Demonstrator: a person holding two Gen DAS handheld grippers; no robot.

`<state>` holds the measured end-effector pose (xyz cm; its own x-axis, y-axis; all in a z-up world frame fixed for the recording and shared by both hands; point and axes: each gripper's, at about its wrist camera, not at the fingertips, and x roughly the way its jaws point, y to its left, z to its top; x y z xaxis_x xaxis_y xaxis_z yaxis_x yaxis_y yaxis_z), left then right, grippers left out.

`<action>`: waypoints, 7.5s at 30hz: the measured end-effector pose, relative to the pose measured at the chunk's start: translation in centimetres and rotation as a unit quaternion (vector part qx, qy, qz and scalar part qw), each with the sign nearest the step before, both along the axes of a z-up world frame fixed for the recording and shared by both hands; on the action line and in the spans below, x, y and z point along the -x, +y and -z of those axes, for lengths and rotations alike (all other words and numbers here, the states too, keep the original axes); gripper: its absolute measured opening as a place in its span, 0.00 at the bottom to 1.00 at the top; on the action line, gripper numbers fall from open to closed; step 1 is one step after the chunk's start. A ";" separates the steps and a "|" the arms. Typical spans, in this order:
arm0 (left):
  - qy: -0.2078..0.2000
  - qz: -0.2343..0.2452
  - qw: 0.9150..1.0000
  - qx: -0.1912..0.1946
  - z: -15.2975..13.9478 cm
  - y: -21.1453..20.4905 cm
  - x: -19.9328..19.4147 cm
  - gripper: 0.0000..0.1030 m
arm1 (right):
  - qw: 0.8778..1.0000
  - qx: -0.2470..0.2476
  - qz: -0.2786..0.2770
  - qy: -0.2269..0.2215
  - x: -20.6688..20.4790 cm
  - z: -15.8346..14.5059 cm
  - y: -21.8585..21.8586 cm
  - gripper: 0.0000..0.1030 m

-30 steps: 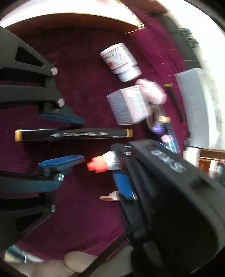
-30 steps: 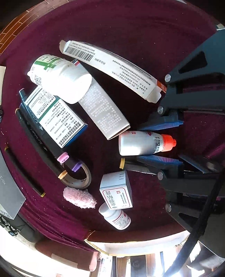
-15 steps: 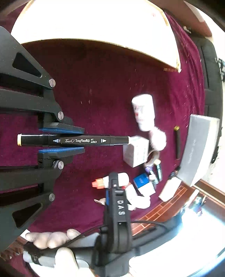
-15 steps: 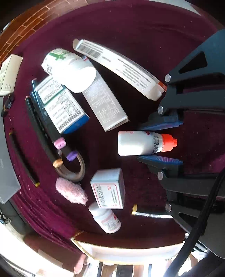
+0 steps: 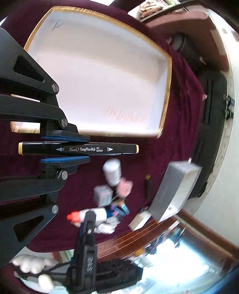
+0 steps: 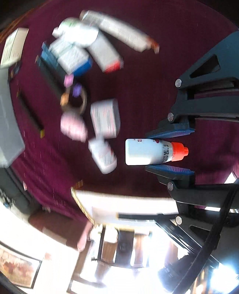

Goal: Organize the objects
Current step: 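Carry marker and bottle into the white tray and open both tools, then grasp the white pill bottle with the left tool while the right tool grasps the small medicine box, then place pill bottle and medicine box into the white tray, opening both tools, then grasp the silver medicine box with the left tool while the right tool grasps the ointment box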

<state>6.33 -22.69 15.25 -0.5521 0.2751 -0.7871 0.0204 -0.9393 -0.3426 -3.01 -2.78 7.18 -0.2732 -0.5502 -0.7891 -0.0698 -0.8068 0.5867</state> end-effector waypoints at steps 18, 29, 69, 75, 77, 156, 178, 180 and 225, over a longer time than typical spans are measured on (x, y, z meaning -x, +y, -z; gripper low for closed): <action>-0.072 -0.033 0.996 -0.049 9.1 -8.6 15.7 0.11 | 0.997 -0.066 -0.014 -0.040 14.4 3.5 -15.6 0.24; -0.074 -0.028 0.995 -0.057 10.2 -9.4 17.3 0.11 | 0.994 -0.099 -0.002 -0.047 16.6 4.9 -16.3 0.24; -0.009 0.266 0.946 0.184 7.2 13.4 16.2 0.39 | 0.961 -0.171 0.216 -0.013 -2.8 2.6 13.9 0.92; -0.016 0.265 0.939 0.221 9.2 15.1 17.8 0.39 | 0.966 -0.159 0.205 -0.018 -2.8 3.0 14.9 0.92; -0.021 0.262 0.940 0.216 9.7 15.3 18.1 0.39 | 0.967 -0.160 0.196 -0.015 -2.6 3.0 14.8 0.92; -0.041 -0.018 0.999 0.015 6.4 -12.2 15.3 0.29 | 0.997 0.020 -0.054 -0.043 14.0 1.9 -17.0 0.44; -0.036 -0.021 0.997 0.058 10.1 -14.0 20.4 0.34 | 0.995 -0.089 -0.022 -0.043 18.2 4.5 -20.7 0.45; -0.035 -0.028 0.998 0.055 9.9 -14.2 20.4 0.35 | 0.995 -0.090 -0.025 -0.033 17.8 3.7 -20.5 0.53; -0.033 0.150 0.988 -0.031 3.3 13.9 4.8 0.50 | 0.962 -0.144 0.215 -0.086 -0.1 5.7 18.0 0.43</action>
<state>1.52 -8.81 11.92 -0.3864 0.4677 -0.7950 -0.2306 -0.8835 -0.4076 -2.94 15.24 1.52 -0.2795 -0.1673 -0.9455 -0.5099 -0.8085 0.2938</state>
